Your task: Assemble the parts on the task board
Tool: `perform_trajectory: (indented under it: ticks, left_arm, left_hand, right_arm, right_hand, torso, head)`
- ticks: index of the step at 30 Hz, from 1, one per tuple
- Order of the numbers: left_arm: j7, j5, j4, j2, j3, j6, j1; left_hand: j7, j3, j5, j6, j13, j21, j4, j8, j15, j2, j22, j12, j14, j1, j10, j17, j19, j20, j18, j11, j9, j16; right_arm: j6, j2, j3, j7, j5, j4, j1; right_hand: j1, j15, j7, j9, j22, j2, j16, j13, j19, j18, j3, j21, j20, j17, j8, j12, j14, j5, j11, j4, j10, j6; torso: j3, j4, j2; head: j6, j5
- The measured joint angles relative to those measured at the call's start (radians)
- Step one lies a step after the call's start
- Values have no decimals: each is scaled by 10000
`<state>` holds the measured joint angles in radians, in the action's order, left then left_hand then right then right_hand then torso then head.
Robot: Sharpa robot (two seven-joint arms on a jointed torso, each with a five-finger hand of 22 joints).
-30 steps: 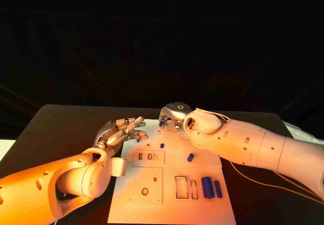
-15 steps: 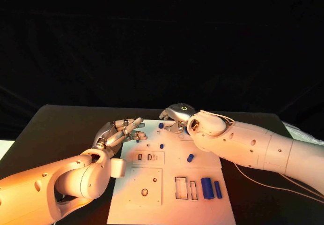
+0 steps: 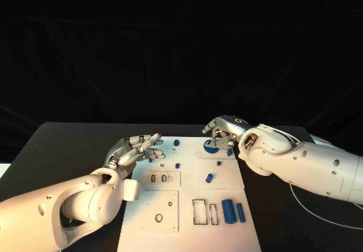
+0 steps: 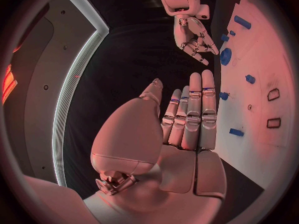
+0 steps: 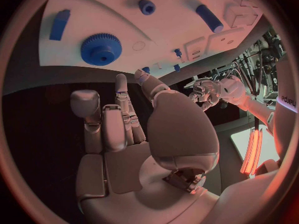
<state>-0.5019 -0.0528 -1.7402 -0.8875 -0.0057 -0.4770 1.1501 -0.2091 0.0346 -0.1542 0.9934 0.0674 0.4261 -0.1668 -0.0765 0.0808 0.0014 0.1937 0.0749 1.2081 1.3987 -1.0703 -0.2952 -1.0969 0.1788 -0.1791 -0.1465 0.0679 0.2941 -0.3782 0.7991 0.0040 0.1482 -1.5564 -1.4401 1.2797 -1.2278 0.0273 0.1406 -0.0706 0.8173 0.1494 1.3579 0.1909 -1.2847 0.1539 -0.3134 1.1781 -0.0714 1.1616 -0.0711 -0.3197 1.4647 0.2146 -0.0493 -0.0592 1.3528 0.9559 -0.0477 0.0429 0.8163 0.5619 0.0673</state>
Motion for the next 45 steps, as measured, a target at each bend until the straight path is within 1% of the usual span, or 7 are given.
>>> perform_trajectory:
  ticks: [1,3,10,21,34,41,45]
  left_arm:
    - [7,1,4,0,0,15,0]
    - [25,1,9,3,0,45,0]
    - [73,2,35,18,-2,118,0]
    - [130,2,55,25,-2,164,-2]
    - [157,2,82,33,-3,180,-2]
    - [167,2,97,39,-3,186,-2]
    - [172,2,107,41,-3,189,-2]
  left_hand:
    - [0,13,0,0,0,40,19,0,0,25,11,0,0,25,0,-13,0,0,0,0,0,0]
    - [0,3,0,0,0,44,60,0,0,26,15,0,0,26,0,-24,0,0,0,0,0,0]
    - [0,4,0,0,0,43,60,0,0,26,21,0,0,26,0,-40,0,0,0,0,0,0]
    - [0,45,0,0,0,102,100,-1,0,64,46,0,0,64,0,-90,0,0,0,0,0,0]
    - [0,72,0,0,0,102,127,-1,1,64,57,0,1,64,0,-100,0,0,0,0,0,0]
    - [0,72,0,0,0,102,127,-2,1,64,57,0,1,64,0,-100,0,0,0,0,0,0]
    - [0,72,0,0,0,102,127,-2,1,64,56,0,0,64,0,-110,0,0,1,0,0,0]
  right_arm:
    - [21,61,1,46,158,-6,0]
    - [99,157,3,154,440,25,-1]
    - [472,190,5,437,759,258,-2]
    - [1112,-32,4,704,886,668,-15]
    - [1550,-315,1,780,992,961,-66]
    - [1659,-406,39,788,1094,1112,-57]
    - [1665,-428,50,791,1105,1151,-60]
  right_hand:
    - [-78,35,-57,0,158,70,154,488,-49,-146,274,120,49,199,0,-425,35,83,54,91,-28,-57]
    - [-293,36,-22,-4,380,66,401,1749,-54,-153,913,306,55,524,-20,-1500,36,136,133,356,-600,-180]
    - [-606,36,22,-6,748,-228,634,3744,-90,-152,1770,578,19,920,-58,-3117,36,159,-34,1119,-1546,-312]
    - [-694,36,14,-21,932,-316,760,4780,-88,-152,1946,722,18,1097,-175,-3929,36,202,-23,1436,-1568,-319]
    - [-794,35,-15,-42,1150,-417,843,5720,-123,-151,1942,842,-19,1249,-330,-4701,36,294,-11,1579,-1390,-121]
    - [-977,35,-56,-69,1245,-610,895,6190,-122,-151,1840,928,-19,1305,-447,-5108,35,432,62,1681,-1286,164]
    - [-1124,35,-92,-61,1334,-757,895,6531,-158,-306,1638,978,16,1345,-466,-5383,35,253,72,1632,-1187,311]
  torso:
    - [13,-16,-1]
    - [23,-34,-1]
    - [29,-24,1]
    - [7,-8,13]
    - [9,-2,17]
    - [8,1,16]
    - [8,2,16]
  head:
    - [-2,-5]
    - [-5,-8]
    - [2,35]
    - [92,34]
    - [131,11]
    - [153,10]
    - [176,9]
